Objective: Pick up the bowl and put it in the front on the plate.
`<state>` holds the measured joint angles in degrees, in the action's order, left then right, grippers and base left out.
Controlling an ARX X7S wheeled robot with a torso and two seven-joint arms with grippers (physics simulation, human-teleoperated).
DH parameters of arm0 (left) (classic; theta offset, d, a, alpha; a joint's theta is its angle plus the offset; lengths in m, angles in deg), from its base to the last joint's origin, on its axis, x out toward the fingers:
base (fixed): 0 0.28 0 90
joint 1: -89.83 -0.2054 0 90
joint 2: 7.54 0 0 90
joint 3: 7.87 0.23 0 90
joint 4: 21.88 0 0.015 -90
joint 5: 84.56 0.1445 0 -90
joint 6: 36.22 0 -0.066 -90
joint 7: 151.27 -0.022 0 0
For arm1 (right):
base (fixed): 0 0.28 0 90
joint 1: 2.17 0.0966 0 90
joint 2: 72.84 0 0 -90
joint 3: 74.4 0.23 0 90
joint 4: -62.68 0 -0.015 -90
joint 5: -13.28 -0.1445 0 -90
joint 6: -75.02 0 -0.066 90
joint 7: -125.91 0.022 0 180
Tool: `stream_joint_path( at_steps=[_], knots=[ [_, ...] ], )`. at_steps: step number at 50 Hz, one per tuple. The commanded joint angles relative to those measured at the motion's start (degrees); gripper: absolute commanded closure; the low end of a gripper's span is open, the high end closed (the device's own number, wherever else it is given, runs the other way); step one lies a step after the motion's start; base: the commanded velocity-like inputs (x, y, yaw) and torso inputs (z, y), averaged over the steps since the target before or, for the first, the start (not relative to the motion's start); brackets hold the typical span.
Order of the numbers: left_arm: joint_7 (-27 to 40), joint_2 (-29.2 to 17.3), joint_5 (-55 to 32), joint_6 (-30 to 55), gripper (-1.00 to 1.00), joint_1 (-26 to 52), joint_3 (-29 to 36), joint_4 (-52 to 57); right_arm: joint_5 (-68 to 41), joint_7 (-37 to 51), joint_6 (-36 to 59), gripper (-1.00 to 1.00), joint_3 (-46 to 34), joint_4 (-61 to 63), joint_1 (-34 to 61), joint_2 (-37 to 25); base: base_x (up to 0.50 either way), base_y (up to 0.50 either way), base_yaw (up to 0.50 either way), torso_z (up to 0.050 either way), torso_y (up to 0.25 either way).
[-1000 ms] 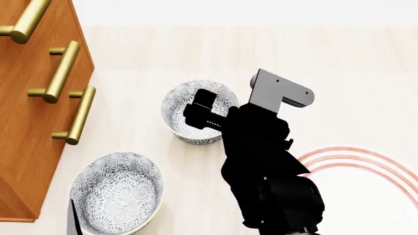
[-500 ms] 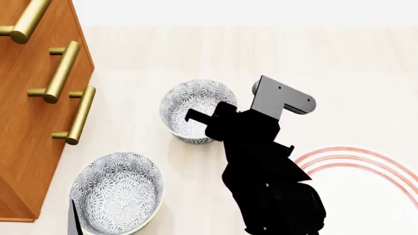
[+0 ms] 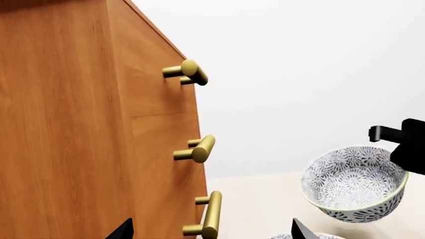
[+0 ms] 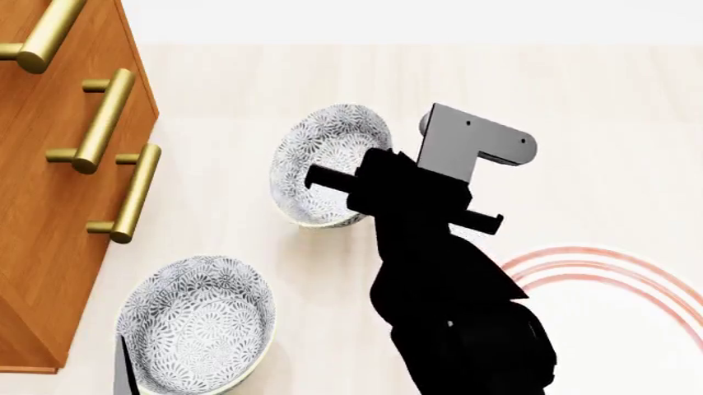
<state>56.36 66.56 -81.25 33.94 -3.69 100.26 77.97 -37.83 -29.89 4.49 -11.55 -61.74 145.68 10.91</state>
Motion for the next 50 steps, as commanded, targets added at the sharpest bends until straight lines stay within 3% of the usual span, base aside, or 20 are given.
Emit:
stream_joint_path(
  at_steps=[1,15,28,50],
  knots=[
    [-0.7,0.5,0.6,-0.8,-1.00,-0.2,-0.7,0.3,3.9,2.7,-1.1,1.00,-0.9,13.2,0.5,-3.1,0.00,0.00,0.00,0.000,0.000],
    [-0.2,0.3,0.8,-0.8,-1.00,-0.2,-0.4,0.4,-4.8,9.6,5.3,1.00,4.5,37.2,-2.1,-12.9,0.00,0.00,0.00,0.000,0.000],
    [0.2,0.2,1.1,-0.8,-1.00,-0.3,0.0,0.4,-15.9,14.4,9.7,1.00,13.8,58.7,-8.3,-29.4,0.00,0.00,0.00,0.000,0.000],
    [0.4,-0.1,1.2,-0.7,-1.00,-0.3,0.9,0.4,-36.1,18.9,8.6,1.00,30.3,71.8,-28.5,-45.9,0.00,0.00,0.00,0.000,0.000]
  ],
)
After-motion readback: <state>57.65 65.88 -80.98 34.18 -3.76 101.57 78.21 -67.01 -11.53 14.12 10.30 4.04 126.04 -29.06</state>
